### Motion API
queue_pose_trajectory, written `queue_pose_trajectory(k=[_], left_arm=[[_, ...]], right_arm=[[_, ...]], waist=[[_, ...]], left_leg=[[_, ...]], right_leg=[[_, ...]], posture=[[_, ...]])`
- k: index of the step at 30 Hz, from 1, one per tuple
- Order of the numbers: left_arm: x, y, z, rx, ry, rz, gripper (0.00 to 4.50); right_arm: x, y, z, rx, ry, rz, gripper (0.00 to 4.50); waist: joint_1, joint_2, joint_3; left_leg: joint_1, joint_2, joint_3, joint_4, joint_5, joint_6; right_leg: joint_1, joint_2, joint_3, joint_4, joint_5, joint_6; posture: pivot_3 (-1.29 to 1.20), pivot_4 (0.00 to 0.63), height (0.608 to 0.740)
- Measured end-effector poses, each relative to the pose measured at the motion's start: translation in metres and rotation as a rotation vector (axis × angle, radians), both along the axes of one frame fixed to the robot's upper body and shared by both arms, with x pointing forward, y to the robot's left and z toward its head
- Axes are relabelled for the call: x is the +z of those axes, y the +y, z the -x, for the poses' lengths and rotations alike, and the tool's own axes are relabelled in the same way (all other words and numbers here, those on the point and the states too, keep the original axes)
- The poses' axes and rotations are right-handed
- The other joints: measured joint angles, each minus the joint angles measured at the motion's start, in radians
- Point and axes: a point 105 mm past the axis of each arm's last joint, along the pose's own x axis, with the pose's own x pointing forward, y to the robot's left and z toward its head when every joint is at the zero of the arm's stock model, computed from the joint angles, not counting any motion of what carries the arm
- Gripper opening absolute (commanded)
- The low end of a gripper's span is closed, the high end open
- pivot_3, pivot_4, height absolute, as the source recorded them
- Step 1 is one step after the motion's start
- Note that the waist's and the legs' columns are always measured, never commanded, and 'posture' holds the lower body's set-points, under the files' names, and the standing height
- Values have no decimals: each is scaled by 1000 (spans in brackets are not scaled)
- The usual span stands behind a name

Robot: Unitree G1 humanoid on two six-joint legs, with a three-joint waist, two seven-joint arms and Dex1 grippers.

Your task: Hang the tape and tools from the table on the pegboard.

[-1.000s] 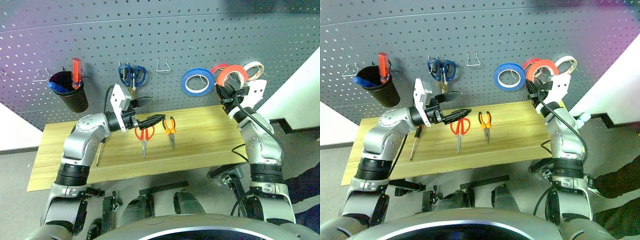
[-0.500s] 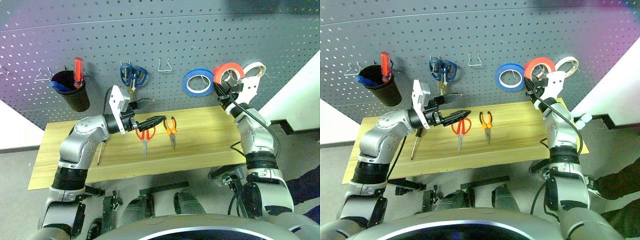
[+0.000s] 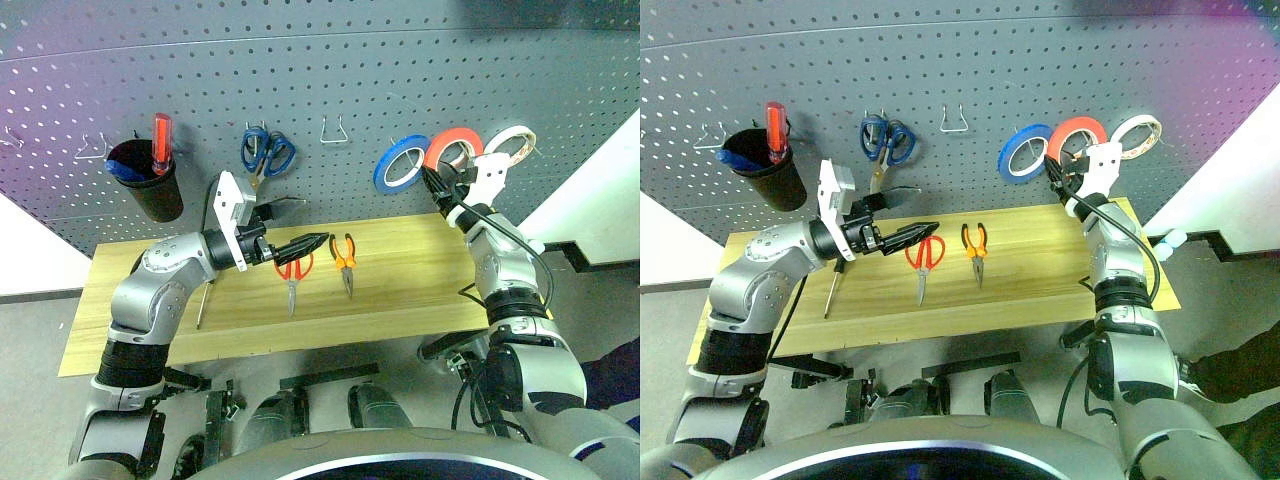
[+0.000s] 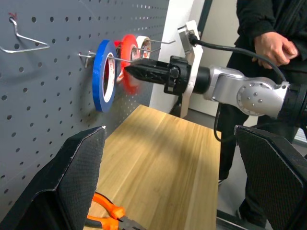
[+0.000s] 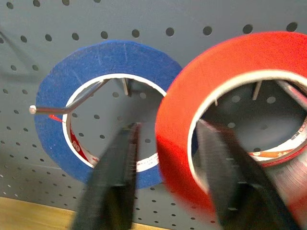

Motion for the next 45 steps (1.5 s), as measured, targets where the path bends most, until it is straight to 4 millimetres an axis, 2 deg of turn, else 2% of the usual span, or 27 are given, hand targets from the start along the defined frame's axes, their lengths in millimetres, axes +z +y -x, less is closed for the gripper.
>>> queue_pose_trajectory(k=[5,9,12,14,20,26,35,40,45], left_arm=[[-2,1,0,7,7,-2,4500],[-2,2,0,12,9,-1,4500],[-5,3,0,15,18,-1,4500],[-6,3,0,17,22,-1,4500],[-10,10,1,37,28,-16,4500],[-16,23,2,74,44,-35,4500],[-20,41,10,133,44,-71,4500],[-24,49,19,169,62,-75,4500],[-27,56,28,202,76,-93,4500]], right_arm=[[-1,0,0,4,3,0,4456],[-1,5,4,24,-7,4,4456],[-10,8,13,36,7,13,4456],[-16,7,21,37,29,-8,4456],[-13,14,52,44,39,-28,4456],[-29,41,67,76,125,-104,4456],[-51,100,70,179,220,-114,4456],[-80,106,60,159,329,-68,4456],[-91,111,50,138,383,-20,4456]], waist=[[0,0,0],[1,0,0],[1,0,0],[2,0,0],[-1,1,0],[0,1,1],[2,2,3],[25,1,10],[37,0,27]], left_leg=[[0,0,0,0,0,0],[0,0,0,0,0,0],[0,0,0,0,0,0],[0,0,0,0,0,1],[0,1,0,-1,-1,1],[0,1,0,-2,-1,1],[0,1,0,-6,-1,1],[0,1,0,-11,-1,1],[-1,1,0,-13,-1,1]], right_leg=[[0,0,0,0,0,0],[0,0,0,0,0,0],[0,0,0,0,0,0],[0,0,0,0,0,0],[-1,0,0,0,0,0],[-2,0,0,0,-2,-4],[-5,0,0,-5,-2,-4],[-7,0,0,-7,-2,-5],[-7,0,0,-7,-2,-6]], posture=[[-129,206,739],[-130,208,739],[-133,210,739],[-137,212,739],[-144,221,739],[-132,237,739],[-60,267,739],[-30,285,739],[1,306,739]])
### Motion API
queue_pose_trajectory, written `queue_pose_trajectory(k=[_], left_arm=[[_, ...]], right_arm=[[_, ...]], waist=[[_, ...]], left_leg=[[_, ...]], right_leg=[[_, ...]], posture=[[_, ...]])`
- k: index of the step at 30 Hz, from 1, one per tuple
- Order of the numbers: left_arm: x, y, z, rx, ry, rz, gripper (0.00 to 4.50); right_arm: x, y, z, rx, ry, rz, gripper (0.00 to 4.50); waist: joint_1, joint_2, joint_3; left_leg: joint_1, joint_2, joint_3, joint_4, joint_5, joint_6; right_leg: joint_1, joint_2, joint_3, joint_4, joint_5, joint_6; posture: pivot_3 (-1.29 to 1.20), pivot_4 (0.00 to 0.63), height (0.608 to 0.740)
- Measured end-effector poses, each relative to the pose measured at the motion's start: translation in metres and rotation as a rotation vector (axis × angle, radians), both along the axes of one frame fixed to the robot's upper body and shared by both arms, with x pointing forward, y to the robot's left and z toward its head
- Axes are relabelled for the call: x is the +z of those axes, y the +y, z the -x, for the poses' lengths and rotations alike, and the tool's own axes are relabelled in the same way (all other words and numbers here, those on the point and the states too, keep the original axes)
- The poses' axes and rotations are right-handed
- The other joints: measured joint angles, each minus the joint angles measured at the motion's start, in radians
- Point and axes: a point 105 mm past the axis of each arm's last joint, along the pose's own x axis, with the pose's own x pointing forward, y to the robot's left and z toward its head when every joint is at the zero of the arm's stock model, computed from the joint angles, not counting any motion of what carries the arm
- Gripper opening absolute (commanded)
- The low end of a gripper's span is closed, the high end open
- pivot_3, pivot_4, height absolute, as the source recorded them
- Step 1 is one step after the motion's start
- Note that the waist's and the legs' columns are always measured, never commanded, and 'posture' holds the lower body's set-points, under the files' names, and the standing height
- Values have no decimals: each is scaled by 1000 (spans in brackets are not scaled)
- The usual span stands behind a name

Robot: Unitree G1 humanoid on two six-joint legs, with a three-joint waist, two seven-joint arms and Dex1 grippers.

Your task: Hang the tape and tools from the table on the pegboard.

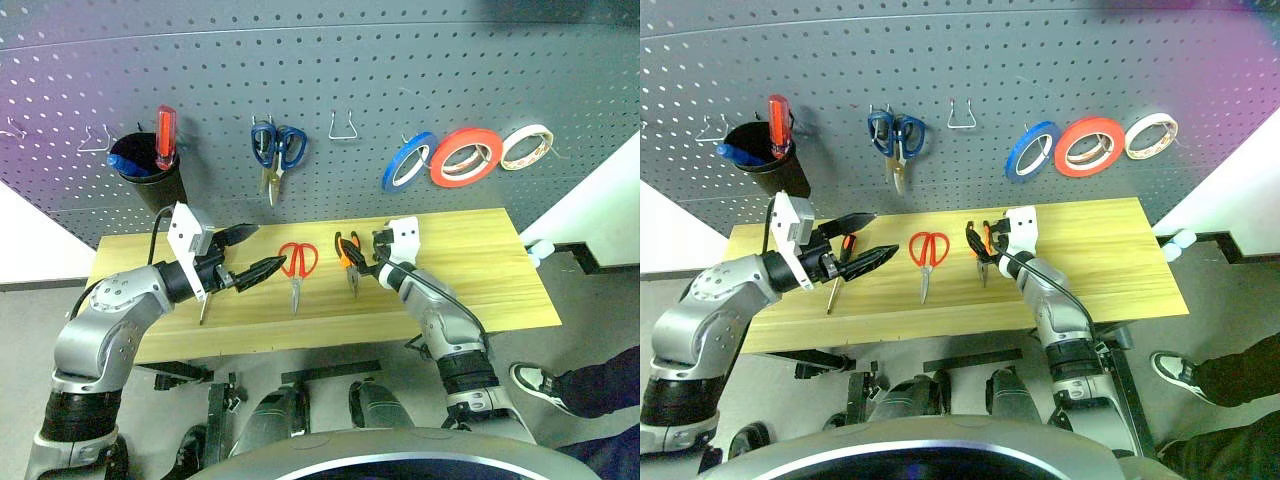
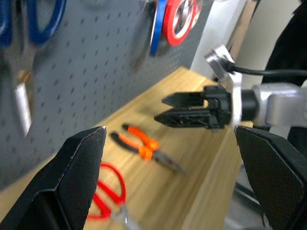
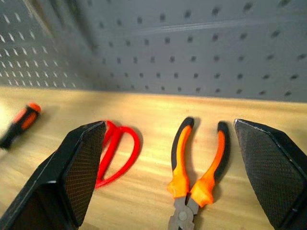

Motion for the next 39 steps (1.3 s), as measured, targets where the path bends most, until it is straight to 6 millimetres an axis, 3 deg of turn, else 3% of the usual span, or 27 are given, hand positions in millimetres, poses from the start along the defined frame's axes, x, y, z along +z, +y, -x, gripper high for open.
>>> queue_pose_trajectory(k=[8,22,30,39], left_arm=[[1,5,9,32,13,-5,4500],[5,4,13,37,21,0,4500],[5,2,13,35,19,0,4500],[6,-1,14,29,27,5,4500]], right_arm=[[-16,0,-9,-34,71,73,4456],[-26,-4,-17,-94,153,159,4456],[-20,15,-27,-73,166,151,4456],[-18,10,-35,-106,159,176,4456]], waist=[[18,-2,28],[16,-2,51],[15,-2,61],[18,-2,72]], left_leg=[[0,0,0,-1,0,0],[-1,0,0,-3,0,0],[-2,0,0,-4,0,0],[-2,0,0,-4,0,0]], right_leg=[[-1,0,0,-2,0,0],[-2,0,0,-3,0,0],[-3,0,0,-3,0,0],[-3,0,-1,-5,0,0]], posture=[[19,332,739],[24,350,739],[29,353,739],[34,368,739]])
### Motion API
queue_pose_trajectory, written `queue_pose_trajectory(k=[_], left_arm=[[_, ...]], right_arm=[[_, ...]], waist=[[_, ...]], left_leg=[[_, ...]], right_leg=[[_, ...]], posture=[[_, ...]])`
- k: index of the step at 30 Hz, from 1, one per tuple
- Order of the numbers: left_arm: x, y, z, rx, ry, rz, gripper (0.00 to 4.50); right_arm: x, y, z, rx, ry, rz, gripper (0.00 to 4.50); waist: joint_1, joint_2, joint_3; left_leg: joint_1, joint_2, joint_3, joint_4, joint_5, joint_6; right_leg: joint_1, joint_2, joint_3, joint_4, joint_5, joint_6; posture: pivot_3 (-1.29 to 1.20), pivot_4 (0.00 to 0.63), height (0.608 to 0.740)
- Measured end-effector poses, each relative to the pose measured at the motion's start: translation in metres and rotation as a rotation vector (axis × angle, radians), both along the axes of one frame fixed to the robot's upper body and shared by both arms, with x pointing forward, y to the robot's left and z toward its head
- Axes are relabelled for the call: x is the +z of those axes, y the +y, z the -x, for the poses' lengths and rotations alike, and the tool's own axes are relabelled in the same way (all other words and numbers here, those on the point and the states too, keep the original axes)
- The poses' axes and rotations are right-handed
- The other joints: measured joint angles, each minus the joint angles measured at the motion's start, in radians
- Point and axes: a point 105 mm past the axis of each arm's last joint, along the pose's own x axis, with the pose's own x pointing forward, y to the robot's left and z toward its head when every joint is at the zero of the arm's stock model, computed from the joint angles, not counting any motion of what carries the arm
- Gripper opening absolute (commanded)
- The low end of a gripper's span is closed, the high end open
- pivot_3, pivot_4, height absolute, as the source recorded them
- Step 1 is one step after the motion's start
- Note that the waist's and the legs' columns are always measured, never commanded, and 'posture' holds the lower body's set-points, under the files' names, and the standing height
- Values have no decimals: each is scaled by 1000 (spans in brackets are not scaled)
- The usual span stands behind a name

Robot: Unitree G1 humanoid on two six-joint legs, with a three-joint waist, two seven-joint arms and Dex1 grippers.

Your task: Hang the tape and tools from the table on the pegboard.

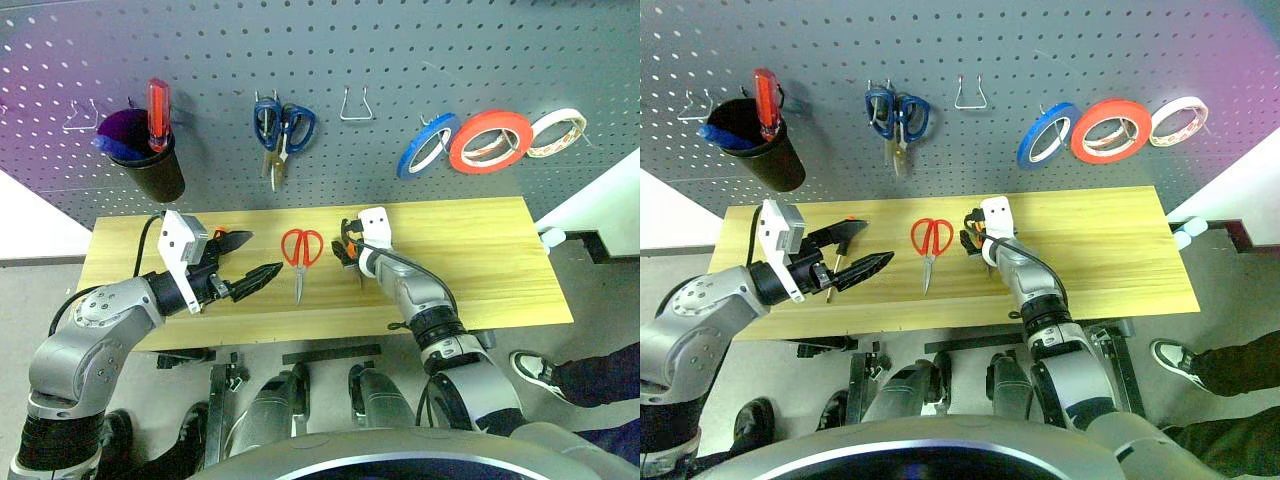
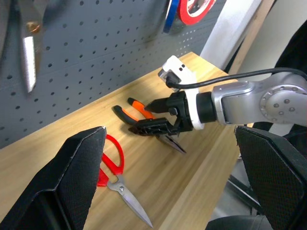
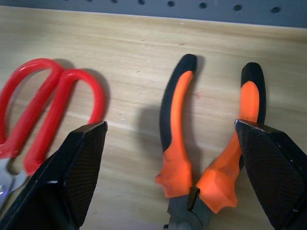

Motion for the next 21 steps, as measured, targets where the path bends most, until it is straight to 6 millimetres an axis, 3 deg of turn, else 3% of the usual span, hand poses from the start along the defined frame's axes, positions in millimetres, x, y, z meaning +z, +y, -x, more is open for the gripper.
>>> queue_pose_trajectory(k=[4,10,14,21], left_arm=[[-1,-1,1,-5,6,6,4500],[-1,-3,1,-13,8,5,4500],[0,-4,0,-19,3,5,4500],[0,-4,0,-18,3,5,4500]], right_arm=[[12,-3,-3,-7,-37,-51,4456],[46,12,-2,83,-146,-170,4456],[37,9,2,85,-134,-144,4456],[32,-19,-4,-64,-130,-53,4456]], waist=[[-2,0,8],[-3,0,15],[-1,0,15],[-3,0,15]], left_leg=[[-2,0,0,0,0,0],[-2,0,0,-3,0,0],[-3,0,0,-7,0,0],[-3,0,0,-11,1,-1]], right_leg=[[0,0,0,0,1,2],[-1,0,0,-1,1,2],[-1,0,-1,-6,1,3],[0,0,-2,-10,2,3]], posture=[[29,372,739],[19,372,739],[18,370,739],[20,367,739]])
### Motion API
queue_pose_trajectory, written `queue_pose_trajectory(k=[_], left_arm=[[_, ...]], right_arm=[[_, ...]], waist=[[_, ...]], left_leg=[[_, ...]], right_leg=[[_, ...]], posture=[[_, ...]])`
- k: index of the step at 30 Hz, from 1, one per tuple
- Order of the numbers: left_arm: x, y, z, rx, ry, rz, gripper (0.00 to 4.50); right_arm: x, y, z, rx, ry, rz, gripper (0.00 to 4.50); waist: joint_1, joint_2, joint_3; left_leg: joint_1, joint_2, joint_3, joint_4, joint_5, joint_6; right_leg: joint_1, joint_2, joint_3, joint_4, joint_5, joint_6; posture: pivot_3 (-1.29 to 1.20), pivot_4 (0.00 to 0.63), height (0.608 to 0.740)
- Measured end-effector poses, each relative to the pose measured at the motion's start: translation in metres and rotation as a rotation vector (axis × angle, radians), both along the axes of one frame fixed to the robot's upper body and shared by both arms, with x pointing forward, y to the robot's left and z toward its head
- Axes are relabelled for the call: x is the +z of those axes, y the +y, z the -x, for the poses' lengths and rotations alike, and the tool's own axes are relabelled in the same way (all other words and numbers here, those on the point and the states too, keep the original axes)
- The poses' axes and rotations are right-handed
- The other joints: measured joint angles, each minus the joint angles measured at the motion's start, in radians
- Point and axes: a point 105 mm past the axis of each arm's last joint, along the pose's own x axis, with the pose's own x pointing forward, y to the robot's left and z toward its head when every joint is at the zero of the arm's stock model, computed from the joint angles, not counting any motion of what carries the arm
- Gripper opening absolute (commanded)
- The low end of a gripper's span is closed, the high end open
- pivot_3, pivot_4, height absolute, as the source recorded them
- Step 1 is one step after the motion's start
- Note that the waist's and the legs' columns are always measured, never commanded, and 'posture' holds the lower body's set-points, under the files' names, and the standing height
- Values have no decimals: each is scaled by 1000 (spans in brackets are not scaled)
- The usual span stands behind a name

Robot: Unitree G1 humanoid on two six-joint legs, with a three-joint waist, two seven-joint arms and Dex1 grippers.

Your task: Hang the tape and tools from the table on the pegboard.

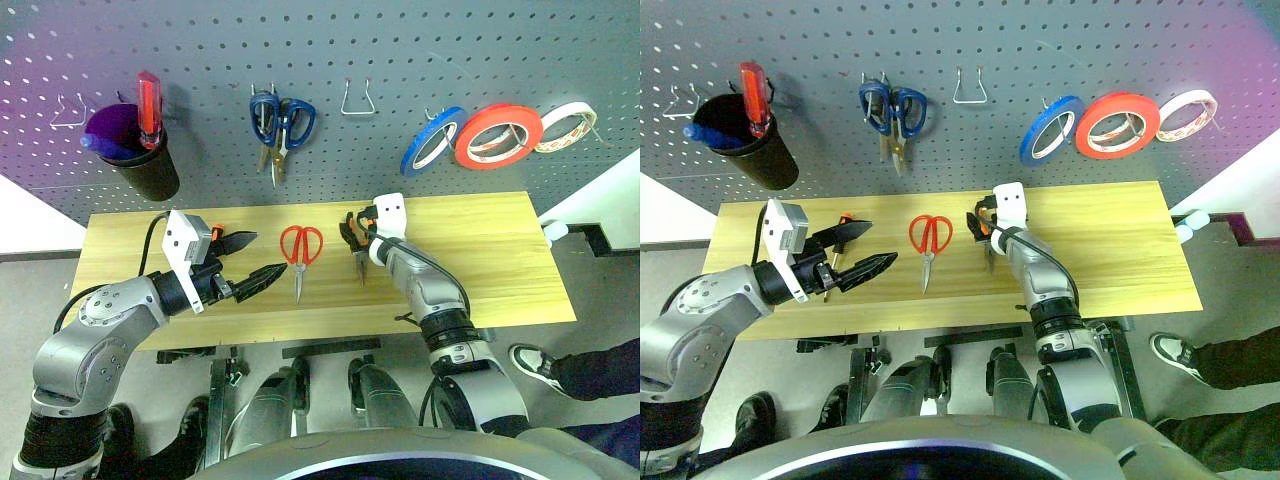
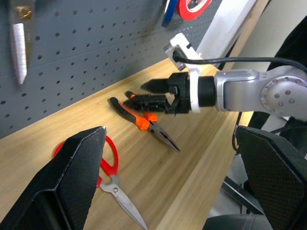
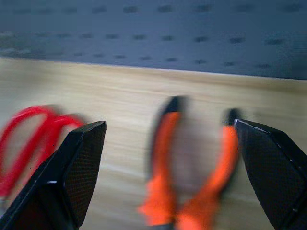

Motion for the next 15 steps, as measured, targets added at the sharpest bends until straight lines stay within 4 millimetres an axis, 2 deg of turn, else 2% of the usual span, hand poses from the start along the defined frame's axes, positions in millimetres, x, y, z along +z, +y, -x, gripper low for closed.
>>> queue_pose_trajectory(k=[3,10,15], left_arm=[[0,0,0,0,0,0,4500],[2,0,-1,-2,-9,0,4500],[2,-1,-1,-1,-8,2,4500]], right_arm=[[-4,-1,0,-25,24,0,4456],[-19,17,7,-8,119,-5,4456],[-19,20,9,3,132,-8,4456]], waist=[[-1,0,0],[-1,0,0],[1,0,0]], left_leg=[[0,0,0,-2,2,-3],[0,0,0,-2,1,-2],[0,0,0,-2,1,-1]], right_leg=[[0,0,0,0,0,0],[0,0,0,-1,0,0],[0,0,-1,-1,0,0]], posture=[[23,366,739],[26,364,739],[30,363,739]])
